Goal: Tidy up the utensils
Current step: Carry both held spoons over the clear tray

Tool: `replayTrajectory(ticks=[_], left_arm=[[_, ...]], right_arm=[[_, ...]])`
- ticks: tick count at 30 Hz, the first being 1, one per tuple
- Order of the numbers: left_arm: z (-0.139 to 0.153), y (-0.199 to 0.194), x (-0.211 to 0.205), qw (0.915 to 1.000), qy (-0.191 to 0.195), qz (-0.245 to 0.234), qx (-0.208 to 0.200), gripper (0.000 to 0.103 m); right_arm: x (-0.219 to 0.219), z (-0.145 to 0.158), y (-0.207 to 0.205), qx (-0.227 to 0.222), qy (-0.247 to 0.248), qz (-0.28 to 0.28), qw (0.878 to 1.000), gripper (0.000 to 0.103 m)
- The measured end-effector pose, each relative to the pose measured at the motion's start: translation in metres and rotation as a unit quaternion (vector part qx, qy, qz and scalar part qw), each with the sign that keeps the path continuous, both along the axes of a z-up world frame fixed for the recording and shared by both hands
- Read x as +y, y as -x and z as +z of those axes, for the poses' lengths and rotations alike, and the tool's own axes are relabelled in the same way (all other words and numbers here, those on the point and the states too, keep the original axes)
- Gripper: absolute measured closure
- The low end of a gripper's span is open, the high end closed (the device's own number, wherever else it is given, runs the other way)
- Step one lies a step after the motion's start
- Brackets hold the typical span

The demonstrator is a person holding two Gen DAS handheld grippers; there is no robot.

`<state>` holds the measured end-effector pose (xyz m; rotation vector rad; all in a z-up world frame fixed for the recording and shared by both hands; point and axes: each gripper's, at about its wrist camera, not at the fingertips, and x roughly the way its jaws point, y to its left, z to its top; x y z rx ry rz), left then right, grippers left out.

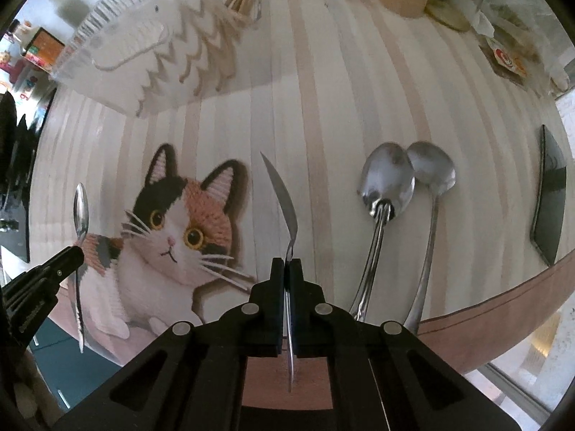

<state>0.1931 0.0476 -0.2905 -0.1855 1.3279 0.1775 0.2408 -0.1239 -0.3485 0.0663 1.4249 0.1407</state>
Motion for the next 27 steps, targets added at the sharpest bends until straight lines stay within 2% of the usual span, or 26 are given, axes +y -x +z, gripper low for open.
replayTrajectory(ticks=[6,11,18,20,23,25,26,27], left_arm=[[0.033,0.006,-0.003,0.9995,0.003,-0.001,-0.032,0.099],[0.062,-0.006,-0.006,0.9983,0.008,-0.006,-0.058,0.103],[0.094,-0.025,-0.002,0.9955,0.03,-0.014,-0.088,0.103],[0.094,-0.028,0.009,0.9944,0.057,0.002,-0.088,0.103],[0.081,-0.028,0.03,0.9942,0.062,0.032,-0.082,0.1],[0.059,-0.028,0.046,0.9951,0.07,0.043,-0.055,0.092],[0.049,-0.028,0.05,0.9954,0.073,0.047,-0.041,0.081],[0.037,-0.028,0.055,0.9952,0.077,0.054,-0.026,0.074]], right_arm=[[-0.006,0.023,-0.01,-0.019,-0.021,-0.001,1.0,0.101],[-0.007,0.05,-0.01,-0.04,-0.04,-0.001,0.998,0.101],[-0.016,0.091,-0.017,-0.075,-0.066,-0.001,0.995,0.101],[-0.023,0.1,-0.019,-0.082,-0.069,-0.001,0.994,0.101],[-0.028,0.101,-0.022,-0.082,-0.069,-0.005,0.994,0.101],[-0.032,0.088,-0.026,-0.072,-0.068,-0.013,0.995,0.101],[-0.031,0.081,-0.027,-0.066,-0.068,-0.018,0.995,0.101],[-0.033,0.073,-0.028,-0.057,-0.067,-0.021,0.996,0.101]])
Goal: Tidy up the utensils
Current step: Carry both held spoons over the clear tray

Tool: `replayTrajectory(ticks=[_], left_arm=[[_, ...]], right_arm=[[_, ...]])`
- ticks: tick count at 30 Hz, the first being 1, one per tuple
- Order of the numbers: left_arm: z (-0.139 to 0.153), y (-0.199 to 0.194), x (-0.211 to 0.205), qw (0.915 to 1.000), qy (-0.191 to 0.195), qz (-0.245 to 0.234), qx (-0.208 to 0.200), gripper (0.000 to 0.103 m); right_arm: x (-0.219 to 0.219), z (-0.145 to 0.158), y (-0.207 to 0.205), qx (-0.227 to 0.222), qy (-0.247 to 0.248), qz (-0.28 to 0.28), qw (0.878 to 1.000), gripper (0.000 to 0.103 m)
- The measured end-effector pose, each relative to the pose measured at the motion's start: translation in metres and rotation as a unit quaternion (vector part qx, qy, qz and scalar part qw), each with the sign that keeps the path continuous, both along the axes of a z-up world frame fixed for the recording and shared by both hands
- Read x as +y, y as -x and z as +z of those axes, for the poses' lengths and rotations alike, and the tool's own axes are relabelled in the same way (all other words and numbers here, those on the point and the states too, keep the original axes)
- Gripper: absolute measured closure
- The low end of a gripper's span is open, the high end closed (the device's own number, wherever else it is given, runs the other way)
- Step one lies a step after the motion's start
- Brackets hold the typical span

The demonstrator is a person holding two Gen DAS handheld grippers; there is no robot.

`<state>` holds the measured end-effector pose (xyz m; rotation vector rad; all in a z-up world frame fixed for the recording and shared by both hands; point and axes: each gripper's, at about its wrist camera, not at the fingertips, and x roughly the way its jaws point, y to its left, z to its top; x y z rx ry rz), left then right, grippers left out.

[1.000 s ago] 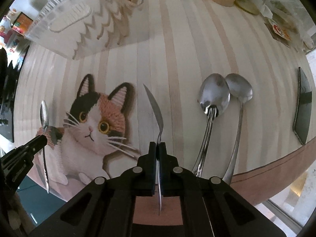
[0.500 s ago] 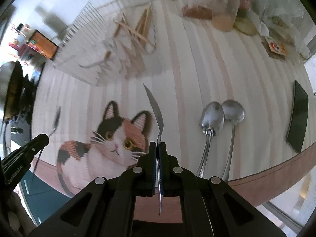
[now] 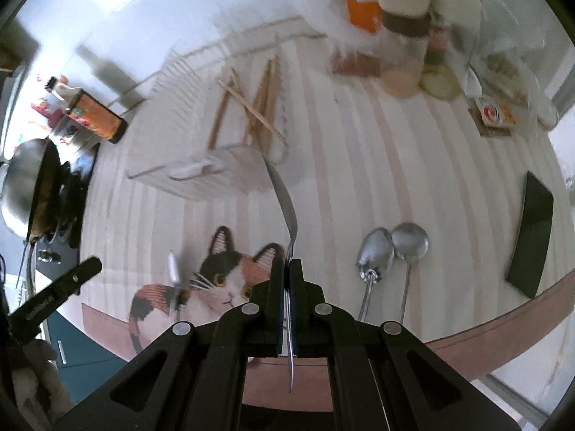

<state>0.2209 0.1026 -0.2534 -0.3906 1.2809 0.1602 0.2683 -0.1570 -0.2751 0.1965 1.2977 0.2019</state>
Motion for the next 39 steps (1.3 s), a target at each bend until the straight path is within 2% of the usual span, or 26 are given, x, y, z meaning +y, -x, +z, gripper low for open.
replayTrajectory(ticks=[2,4,5,6,9,11,13,14,19,26,32,35,39], left_arm=[[-0.026,0.001,0.003,0.9993,0.032,-0.002,0.022,0.074],[-0.042,0.0,-0.003,0.9984,0.04,-0.011,0.038,0.074],[-0.05,-0.003,-0.011,0.9972,0.054,-0.031,0.042,0.073],[-0.055,-0.005,-0.019,0.9964,0.052,-0.046,0.048,0.072],[-0.073,-0.012,-0.046,0.9921,0.011,-0.092,0.084,0.072],[-0.072,-0.012,-0.06,0.9912,-0.023,-0.108,0.073,0.073],[-0.073,-0.013,-0.069,0.9894,-0.051,-0.112,0.077,0.089],[-0.073,-0.013,-0.072,0.9889,-0.056,-0.114,0.077,0.099],[-0.065,-0.012,-0.077,0.9911,-0.055,-0.103,0.064,0.099],[-0.018,0.001,-0.073,0.9931,-0.063,-0.096,0.021,0.099],[0.053,0.001,-0.06,0.9941,-0.056,-0.078,-0.051,0.099],[0.099,-0.013,-0.06,0.992,-0.038,-0.075,-0.094,0.099],[0.145,-0.055,-0.057,0.9877,-0.002,-0.076,-0.136,0.099]], right_arm=[[-0.003,-0.016,-0.002,0.014,0.004,-0.007,1.0,0.101],[-0.006,-0.031,-0.003,0.032,0.003,-0.011,0.999,0.101],[-0.006,-0.036,-0.003,0.038,0.004,-0.012,0.999,0.101],[-0.007,-0.041,-0.003,0.043,0.005,-0.013,0.999,0.101],[-0.01,-0.053,-0.004,0.055,0.013,-0.017,0.998,0.1],[-0.011,-0.056,-0.005,0.057,0.016,-0.019,0.998,0.101],[-0.013,-0.058,-0.006,0.058,0.02,-0.021,0.998,0.101],[-0.014,-0.058,-0.006,0.058,0.021,-0.022,0.998,0.1],[-0.014,-0.054,-0.007,0.052,0.02,-0.022,0.998,0.1],[-0.011,-0.027,-0.005,0.029,0.011,-0.007,1.0,0.1],[-0.013,0.019,-0.007,-0.019,-0.017,0.0,1.0,0.101],[-0.013,0.048,-0.018,-0.043,-0.038,0.002,0.998,0.101],[-0.006,0.084,-0.047,-0.074,-0.052,0.013,0.996,0.101]])
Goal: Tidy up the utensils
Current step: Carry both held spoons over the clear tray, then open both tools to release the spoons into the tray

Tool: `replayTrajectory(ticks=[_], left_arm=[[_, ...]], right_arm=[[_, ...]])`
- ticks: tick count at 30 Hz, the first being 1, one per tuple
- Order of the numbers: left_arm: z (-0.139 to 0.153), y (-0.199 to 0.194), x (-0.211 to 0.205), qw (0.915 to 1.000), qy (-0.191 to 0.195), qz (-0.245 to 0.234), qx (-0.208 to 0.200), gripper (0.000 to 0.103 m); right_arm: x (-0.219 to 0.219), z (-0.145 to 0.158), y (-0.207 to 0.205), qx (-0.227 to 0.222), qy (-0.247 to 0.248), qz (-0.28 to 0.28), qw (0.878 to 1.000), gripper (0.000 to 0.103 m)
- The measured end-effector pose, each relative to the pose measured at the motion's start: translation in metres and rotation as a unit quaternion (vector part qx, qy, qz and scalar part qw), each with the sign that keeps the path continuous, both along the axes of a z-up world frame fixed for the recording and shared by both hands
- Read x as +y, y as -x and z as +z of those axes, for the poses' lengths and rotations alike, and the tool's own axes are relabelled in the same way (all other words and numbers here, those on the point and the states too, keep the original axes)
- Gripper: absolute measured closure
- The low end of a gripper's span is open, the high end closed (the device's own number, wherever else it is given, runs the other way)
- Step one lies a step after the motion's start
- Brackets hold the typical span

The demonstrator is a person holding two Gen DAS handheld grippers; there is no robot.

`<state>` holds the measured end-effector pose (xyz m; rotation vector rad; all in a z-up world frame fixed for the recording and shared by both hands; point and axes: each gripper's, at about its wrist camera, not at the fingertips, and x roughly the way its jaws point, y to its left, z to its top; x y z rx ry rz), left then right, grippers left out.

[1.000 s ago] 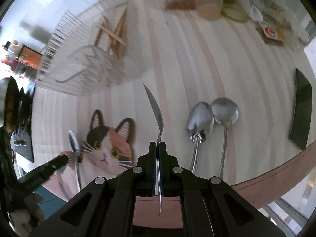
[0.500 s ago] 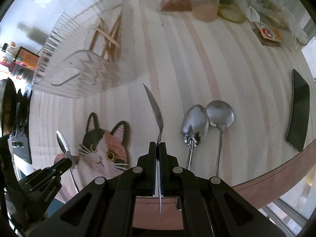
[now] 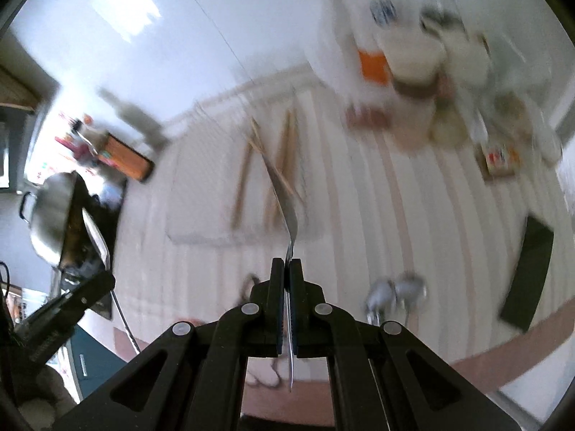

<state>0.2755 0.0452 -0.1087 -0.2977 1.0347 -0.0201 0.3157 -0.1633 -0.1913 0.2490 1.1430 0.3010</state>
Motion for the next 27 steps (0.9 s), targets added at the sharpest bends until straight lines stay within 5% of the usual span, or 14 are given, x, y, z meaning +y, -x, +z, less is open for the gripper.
replayTrajectory(ticks=[5,13,17,22,25,27], left_arm=[[0.008,-0.069,0.004,0.9999,0.013,-0.004,0.009,0.099],[-0.05,-0.156,0.002,0.9944,0.016,-0.026,0.101,0.099],[-0.071,-0.16,0.004,0.9911,0.01,-0.026,0.13,0.098],[-0.071,-0.146,0.01,0.9922,-0.022,0.002,0.122,0.095],[-0.062,-0.134,0.01,0.9918,-0.074,0.024,0.102,0.08],[-0.056,-0.122,0.008,0.9887,-0.117,0.042,0.083,0.042]], right_arm=[[0.024,0.008,-0.061,-0.001,0.004,0.012,1.0,0.101],[0.055,-0.029,-0.141,0.055,0.017,0.027,0.998,0.1],[0.062,-0.045,-0.156,0.074,0.039,0.033,0.996,0.1],[0.052,-0.045,-0.151,0.062,0.051,0.019,0.997,0.07],[0.038,-0.033,-0.142,0.046,0.057,0.004,0.997,0.067],[0.021,-0.022,-0.13,0.03,0.064,-0.015,0.997,0.065]])
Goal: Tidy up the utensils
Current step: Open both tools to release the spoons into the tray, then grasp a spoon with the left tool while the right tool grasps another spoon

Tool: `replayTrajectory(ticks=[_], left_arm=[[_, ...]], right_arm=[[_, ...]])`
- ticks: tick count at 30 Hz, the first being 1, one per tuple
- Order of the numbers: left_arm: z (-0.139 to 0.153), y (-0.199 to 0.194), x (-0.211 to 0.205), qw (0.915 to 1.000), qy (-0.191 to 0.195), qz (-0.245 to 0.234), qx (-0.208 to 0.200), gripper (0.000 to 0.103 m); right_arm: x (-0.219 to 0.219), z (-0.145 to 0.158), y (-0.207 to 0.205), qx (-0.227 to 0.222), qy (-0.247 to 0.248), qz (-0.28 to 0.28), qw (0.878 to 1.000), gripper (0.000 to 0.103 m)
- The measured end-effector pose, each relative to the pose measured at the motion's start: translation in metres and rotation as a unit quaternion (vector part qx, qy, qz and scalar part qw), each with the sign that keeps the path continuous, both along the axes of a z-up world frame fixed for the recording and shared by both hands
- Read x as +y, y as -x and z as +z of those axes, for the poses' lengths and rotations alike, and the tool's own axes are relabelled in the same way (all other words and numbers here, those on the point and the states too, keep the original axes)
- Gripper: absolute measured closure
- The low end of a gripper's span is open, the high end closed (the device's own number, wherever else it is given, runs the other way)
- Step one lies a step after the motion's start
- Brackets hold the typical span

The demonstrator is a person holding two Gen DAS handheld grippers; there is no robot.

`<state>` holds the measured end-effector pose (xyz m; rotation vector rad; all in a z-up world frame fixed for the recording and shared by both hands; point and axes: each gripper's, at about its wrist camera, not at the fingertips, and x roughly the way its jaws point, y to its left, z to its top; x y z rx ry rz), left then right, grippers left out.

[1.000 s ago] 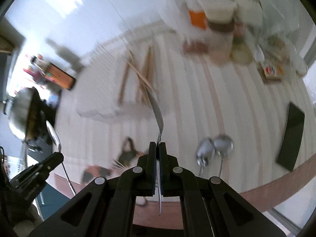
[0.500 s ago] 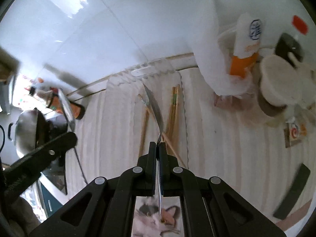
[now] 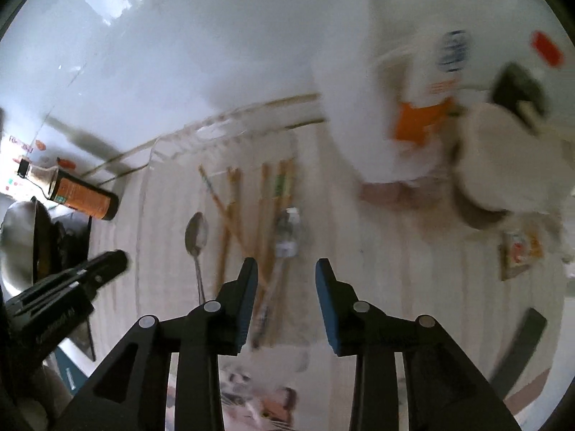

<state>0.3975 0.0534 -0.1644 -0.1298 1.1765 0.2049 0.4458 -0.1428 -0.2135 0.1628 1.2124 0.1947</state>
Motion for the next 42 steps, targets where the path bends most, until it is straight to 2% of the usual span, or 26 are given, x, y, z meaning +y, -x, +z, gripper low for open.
replayTrajectory(ticks=[3,4,5,6,9,12,14,16,18,21,22,23,24,25,29,33,35,37,38,39,40,41,42], left_arm=[[0.012,0.029,-0.006,0.9969,-0.054,0.017,-0.054,0.021],[0.013,0.037,-0.007,0.9961,-0.058,0.02,-0.064,0.017],[0.013,0.046,-0.009,0.9957,-0.054,0.02,-0.072,0.006],[0.011,0.056,-0.012,0.9957,-0.048,0.016,-0.078,0.0],[-0.007,0.076,-0.023,0.997,-0.045,0.002,-0.063,0.0],[-0.032,0.091,-0.035,0.9972,-0.063,0.003,-0.041,0.0],[-0.053,0.101,-0.044,0.9966,-0.081,0.007,-0.015,0.0],[-0.074,0.109,-0.053,0.9944,-0.104,0.01,0.015,0.0],[-0.089,0.117,-0.062,0.9931,-0.111,0.008,0.037,0.0],[-0.102,0.124,-0.073,0.9915,-0.12,0.001,0.05,0.0],[-0.105,0.125,-0.077,0.9912,-0.121,-0.003,0.052,0.0],[-0.107,0.127,-0.082,0.9901,-0.124,-0.009,0.066,0.0],[-0.108,0.127,-0.087,0.9899,-0.124,-0.012,0.067,0.0],[-0.108,0.128,-0.096,0.9904,-0.118,-0.021,0.068,0.0],[-0.115,0.133,-0.135,0.9906,-0.088,-0.07,0.078,0.0],[-0.131,0.134,-0.182,0.9863,-0.044,-0.123,0.1,0.0],[-0.139,0.131,-0.202,0.9832,-0.024,-0.144,0.11,0.003],[-0.147,0.126,-0.218,0.9803,-0.014,-0.158,0.117,0.011],[-0.15,0.124,-0.225,0.979,-0.009,-0.165,0.12,0.021],[-0.153,0.122,-0.23,0.9782,-0.007,-0.168,0.123,0.037],[-0.156,0.121,-0.234,0.9771,-0.001,-0.171,0.127,0.044],[-0.158,0.12,-0.236,0.9763,0.004,-0.173,0.129,0.057],[-0.156,0.12,-0.236,0.9774,0.011,-0.173,0.121,0.07]], right_arm=[[-0.034,0.012,0.028,-0.029,0.006,-0.028,0.999,0.055],[-0.049,0.014,0.043,-0.042,0.01,-0.039,0.998,0.05],[-0.058,0.015,0.052,-0.048,0.014,-0.046,0.998,0.047],[-0.067,0.013,0.062,-0.052,0.02,-0.052,0.997,0.043],[-0.103,-0.004,0.096,-0.031,0.025,-0.077,0.996,0.042],[-0.126,-0.04,0.129,0.013,0.021,-0.095,0.995,0.042],[-0.133,-0.074,0.147,0.059,0.009,-0.093,0.994,0.043],[-0.133,-0.099,0.157,0.085,0.001,-0.087,0.993,0.051],[-0.127,-0.12,0.163,0.099,0.001,-0.078,0.992,0.058],[-0.116,-0.14,0.163,0.11,0.002,-0.065,0.992,0.067],[-0.113,-0.144,0.163,0.111,0.002,-0.06,0.992,0.075],[-0.11,-0.144,0.164,0.097,0.016,-0.056,0.994,0.078],[-0.107,-0.143,0.164,0.091,0.027,-0.048,0.994,0.091],[-0.107,-0.145,0.166,0.093,0.03,-0.044,0.994,0.098],[-0.135,-0.143,0.176,0.096,0.043,-0.075,0.992,0.098],[-0.169,-0.144,0.188,0.106,0.042,-0.099,0.988,0.098],[-0.184,-0.144,0.192,0.11,0.04,-0.111,0.987,0.098],[-0.193,-0.144,0.196,0.112,0.034,-0.119,0.986,0.098],[-0.197,-0.144,0.198,0.112,0.029,-0.123,0.986,0.098],[-0.199,-0.144,0.199,0.112,0.026,-0.125,0.985,0.098],[-0.201,-0.144,0.199,0.113,0.023,-0.127,0.985,0.098],[-0.202,-0.144,0.201,0.113,0.022,-0.128,0.985,0.098],[-0.203,-0.143,0.201,0.114,0.022,-0.128,0.985,0.098]])
